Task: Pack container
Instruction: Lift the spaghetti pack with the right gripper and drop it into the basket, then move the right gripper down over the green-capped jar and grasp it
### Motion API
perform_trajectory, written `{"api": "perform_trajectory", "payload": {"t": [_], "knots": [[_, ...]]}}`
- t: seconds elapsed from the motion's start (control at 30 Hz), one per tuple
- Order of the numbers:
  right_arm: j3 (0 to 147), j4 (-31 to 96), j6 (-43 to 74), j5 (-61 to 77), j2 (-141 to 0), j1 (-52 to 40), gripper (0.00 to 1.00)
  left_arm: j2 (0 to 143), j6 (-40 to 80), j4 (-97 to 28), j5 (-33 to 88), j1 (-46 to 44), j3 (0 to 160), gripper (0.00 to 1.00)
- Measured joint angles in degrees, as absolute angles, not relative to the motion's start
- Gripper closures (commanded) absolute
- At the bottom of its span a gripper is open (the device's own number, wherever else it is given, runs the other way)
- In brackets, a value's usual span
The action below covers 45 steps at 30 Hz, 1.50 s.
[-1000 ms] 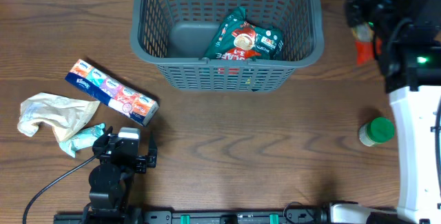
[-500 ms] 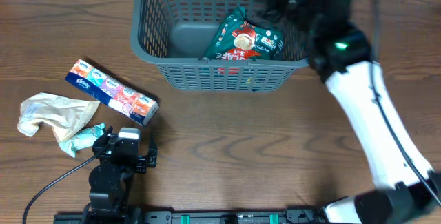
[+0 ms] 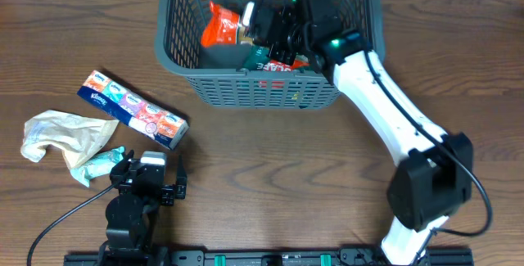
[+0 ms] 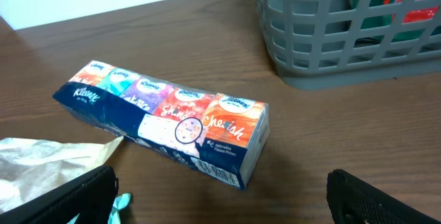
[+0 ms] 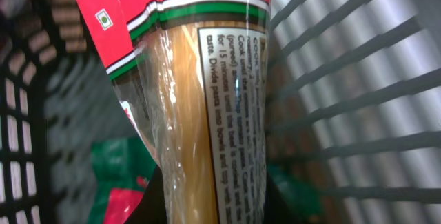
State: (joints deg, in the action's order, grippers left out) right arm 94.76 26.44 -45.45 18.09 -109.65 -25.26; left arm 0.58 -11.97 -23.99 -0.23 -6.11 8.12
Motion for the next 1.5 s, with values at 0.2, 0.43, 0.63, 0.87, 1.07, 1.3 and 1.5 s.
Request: {"api": "perform_trajectory", "payload": {"t": [0.2,0.43,0.63,0.87,1.07,1.3,1.5], "knots": [[94.76,29.82,-45.56,16.99,-112.92,-24.88,0.69,0.58,-11.99,-24.01,-0.23,-6.11,8.12,0.02],[95.57,29.32,-45.08,17.12,-112.86,-24.88,0.46,0.58,-11.97,-23.99,-0.23,-6.11,8.12,0.01],[95.85,29.34,-43.03,17.89,-112.77,-24.88,0.36,0.58,-11.97,-24.01,-0.23,-6.11,8.12,0.02],[98.21,29.63,-36.71,21.17,-110.28,-24.49,0.27,0.58,-11.97,-24.01,-0.23,-6.11,8.12,0.01],[106.08,31.03,-24.95,20.71,-103.90,-20.38,0.04,0.58,-11.97,-23.99,-0.23,-6.11,8.12,0.02],[116.51,48.99,-6.85,10.44,-98.61,-8.95,0.01,0.58,-11.97,-23.99,-0.23,-6.11,8.12,0.02],[117.67,66.28,3.44,-0.01,-98.19,2.98,0.01,0.58,-11.99,-23.99,-0.23,-6.11,8.12,0.02]]}}
